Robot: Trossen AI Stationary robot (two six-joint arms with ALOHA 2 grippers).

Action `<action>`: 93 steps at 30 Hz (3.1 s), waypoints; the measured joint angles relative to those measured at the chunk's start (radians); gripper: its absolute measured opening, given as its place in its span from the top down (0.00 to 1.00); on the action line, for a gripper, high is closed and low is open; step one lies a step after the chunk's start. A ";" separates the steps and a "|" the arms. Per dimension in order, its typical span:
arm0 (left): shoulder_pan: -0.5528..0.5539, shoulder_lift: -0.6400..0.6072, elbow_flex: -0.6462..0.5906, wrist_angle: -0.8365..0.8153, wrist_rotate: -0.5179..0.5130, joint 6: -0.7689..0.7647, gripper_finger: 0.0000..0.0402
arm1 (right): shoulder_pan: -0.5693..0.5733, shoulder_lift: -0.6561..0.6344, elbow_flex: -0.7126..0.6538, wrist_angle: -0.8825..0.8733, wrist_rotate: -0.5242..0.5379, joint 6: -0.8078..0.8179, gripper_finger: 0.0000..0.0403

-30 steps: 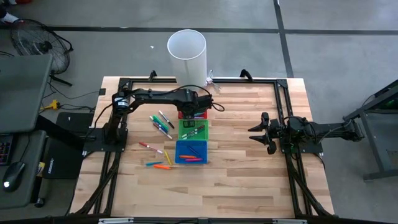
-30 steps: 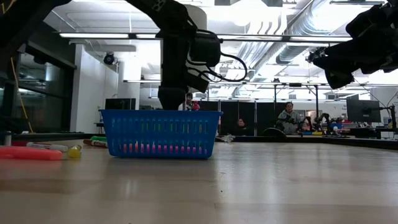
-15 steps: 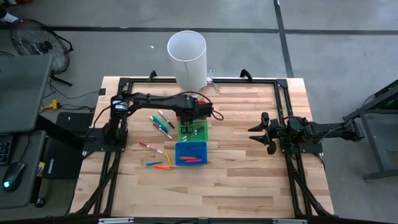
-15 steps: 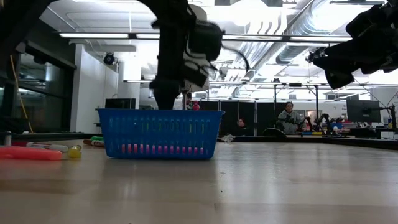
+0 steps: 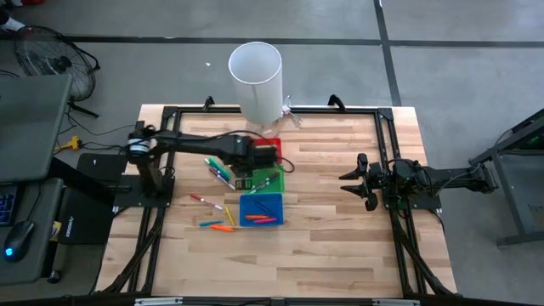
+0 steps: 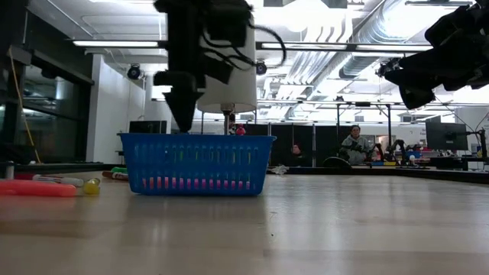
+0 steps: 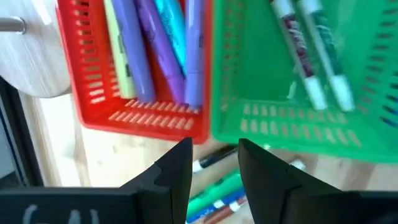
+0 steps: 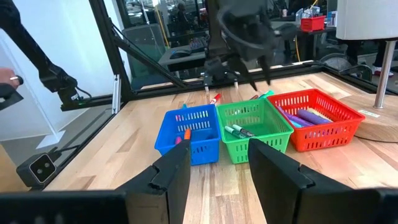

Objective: Pick & Place Markers
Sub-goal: Put the green highlighter into the red bin

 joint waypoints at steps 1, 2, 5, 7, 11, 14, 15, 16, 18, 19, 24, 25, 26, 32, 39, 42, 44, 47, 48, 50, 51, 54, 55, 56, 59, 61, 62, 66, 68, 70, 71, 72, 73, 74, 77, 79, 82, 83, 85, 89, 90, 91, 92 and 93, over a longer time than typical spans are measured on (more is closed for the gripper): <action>-0.005 -0.026 -0.035 0.031 0.004 0.000 0.69 | 0.000 0.000 0.000 0.000 0.000 0.000 0.63; -0.009 -0.056 -0.078 0.054 0.011 0.000 0.69 | 0.000 0.000 0.000 0.000 0.000 0.001 0.63; -0.020 -0.143 -0.215 0.114 0.063 0.022 0.69 | 0.000 0.000 0.000 0.000 0.000 0.000 0.63; -0.027 -0.196 -0.301 0.186 0.108 0.061 0.69 | 0.000 0.001 0.000 0.000 0.000 0.001 0.63; -0.033 -0.290 -0.440 0.259 0.156 0.138 0.69 | 0.000 -0.001 0.000 0.000 0.000 0.001 0.63; -0.031 -0.330 -0.505 0.266 0.157 0.209 0.69 | 0.000 -0.001 0.000 0.000 0.000 0.000 0.63; -0.031 -0.342 -0.523 0.279 0.156 0.234 0.69 | 0.000 0.000 0.000 0.000 0.000 0.001 0.63; -0.031 -0.353 -0.533 0.271 0.152 0.263 0.69 | 0.000 0.003 0.000 0.000 0.000 0.001 0.63; -0.023 -0.356 -0.543 0.285 0.149 0.321 0.69 | 0.000 0.004 0.000 0.000 0.000 0.000 0.63; -0.017 -0.355 -0.549 0.296 0.153 0.354 0.69 | 0.000 0.007 0.000 0.000 0.000 0.000 0.63; 0.023 -0.359 -0.552 0.299 0.165 0.482 0.69 | 0.000 0.017 0.000 0.000 0.000 0.000 0.63; 0.033 -0.360 -0.552 0.297 0.166 0.501 0.69 | 0.000 0.018 0.000 0.000 0.000 0.000 0.63; 0.041 -0.360 -0.552 0.305 0.166 0.510 0.69 | 0.000 0.018 0.000 0.000 0.000 0.000 0.63; 0.101 -0.360 -0.553 0.312 0.172 0.589 0.69 | 0.000 0.027 0.000 0.001 0.000 0.000 0.63; 0.135 -0.360 -0.606 0.364 0.189 0.749 0.69 | 0.000 0.027 0.000 0.000 0.000 -0.001 0.63; 0.142 -0.359 -0.623 0.371 0.172 0.791 0.69 | 0.000 0.027 0.000 0.000 0.000 -0.001 0.63; 0.152 -0.359 -0.629 0.382 0.162 0.798 0.69 | 0.000 0.027 0.000 0.000 0.000 -0.001 0.63; 0.156 -0.359 -0.638 0.400 0.162 0.800 0.69 | 0.000 0.027 0.000 0.000 0.000 -0.001 0.63; 0.162 -0.359 -0.641 0.407 0.164 0.803 0.69 | 0.000 0.027 0.000 0.000 0.000 -0.001 0.63; 0.168 -0.359 -0.649 0.416 0.168 0.813 0.69 | 0.000 0.027 0.000 0.000 0.000 0.000 0.63; 0.168 -0.359 -0.653 0.419 0.166 0.815 0.69 | 0.000 0.027 0.000 0.000 0.000 0.000 0.63; 0.178 -0.359 -0.664 0.437 0.166 0.823 0.69 | 0.000 0.027 0.000 0.000 0.000 0.000 0.63; 0.179 -0.357 -0.668 0.443 0.167 0.824 0.69 | 0.000 0.027 0.000 0.000 0.000 0.000 0.63; 0.179 -0.348 -0.668 0.445 0.167 0.824 0.69 | 0.000 0.027 0.000 0.000 0.000 0.000 0.63; 0.180 -0.326 -0.668 0.451 0.165 0.824 0.69 | 0.000 0.027 0.000 0.000 0.000 0.000 0.63; 0.180 -0.310 -0.668 0.456 0.166 0.823 0.69 | 0.000 0.027 0.000 0.000 0.000 0.000 0.63; 0.180 -0.300 -0.668 0.459 0.166 0.823 0.69 | 0.000 0.027 0.000 0.000 0.000 0.000 0.63; 0.180 -0.272 -0.668 0.476 0.166 0.823 0.69 | 0.000 0.027 0.000 0.000 0.000 0.000 0.63; 0.180 -0.267 -0.666 0.477 0.172 0.823 0.69 | 0.000 0.027 0.000 0.000 0.000 0.001 0.63; 0.180 -0.263 -0.666 0.477 0.189 0.823 0.69 | 0.000 0.027 0.000 0.000 0.000 0.000 0.63; 0.180 -0.263 -0.666 0.477 0.197 0.823 0.69 | 0.000 0.027 0.000 0.000 0.000 0.000 0.63; 0.181 -0.263 -0.666 0.477 0.205 0.823 0.69 | 0.000 0.027 0.000 0.000 0.000 0.000 0.63; 0.181 -0.263 -0.666 0.477 0.206 0.823 0.69 | 0.000 0.027 0.000 0.000 0.000 0.000 0.63; 0.181 -0.262 -0.666 0.477 0.206 0.823 0.69 | 0.000 0.027 0.000 0.000 0.000 0.001 0.63; 0.181 -0.262 -0.666 0.477 0.207 0.820 0.69 | 0.000 0.027 0.000 0.000 0.000 0.000 0.63; 0.181 -0.262 -0.666 0.473 0.210 0.816 0.70 | 0.000 0.027 0.000 0.000 0.000 0.001 0.63; 0.180 -0.261 -0.666 0.465 0.214 0.810 0.75 | 0.000 0.027 0.000 0.000 0.000 0.001 0.63; 0.180 -0.261 -0.666 0.464 0.215 0.802 0.77 | 0.000 0.027 0.000 0.000 0.000 0.001 0.63; 0.180 -0.261 -0.666 0.461 0.215 0.782 0.81 | 0.000 0.027 0.000 0.000 0.000 0.000 0.63; 0.180 -0.261 -0.666 0.459 0.215 0.743 0.86 | 0.000 0.027 0.000 0.000 0.000 0.001 0.63; 0.180 -0.261 -0.666 0.459 0.215 0.735 0.86 | 0.000 0.027 0.000 0.000 0.000 0.000 0.63; 0.180 -0.261 -0.666 0.459 0.216 0.729 0.86 | 0.000 0.027 0.000 0.000 0.000 0.000 0.63; 0.180 -0.261 -0.666 0.459 0.216 0.724 0.86 | 0.000 0.027 0.000 0.000 0.000 0.001 0.63; 0.180 -0.261 -0.666 0.459 0.216 0.716 0.85 | 0.000 0.027 0.000 0.000 0.000 0.001 0.63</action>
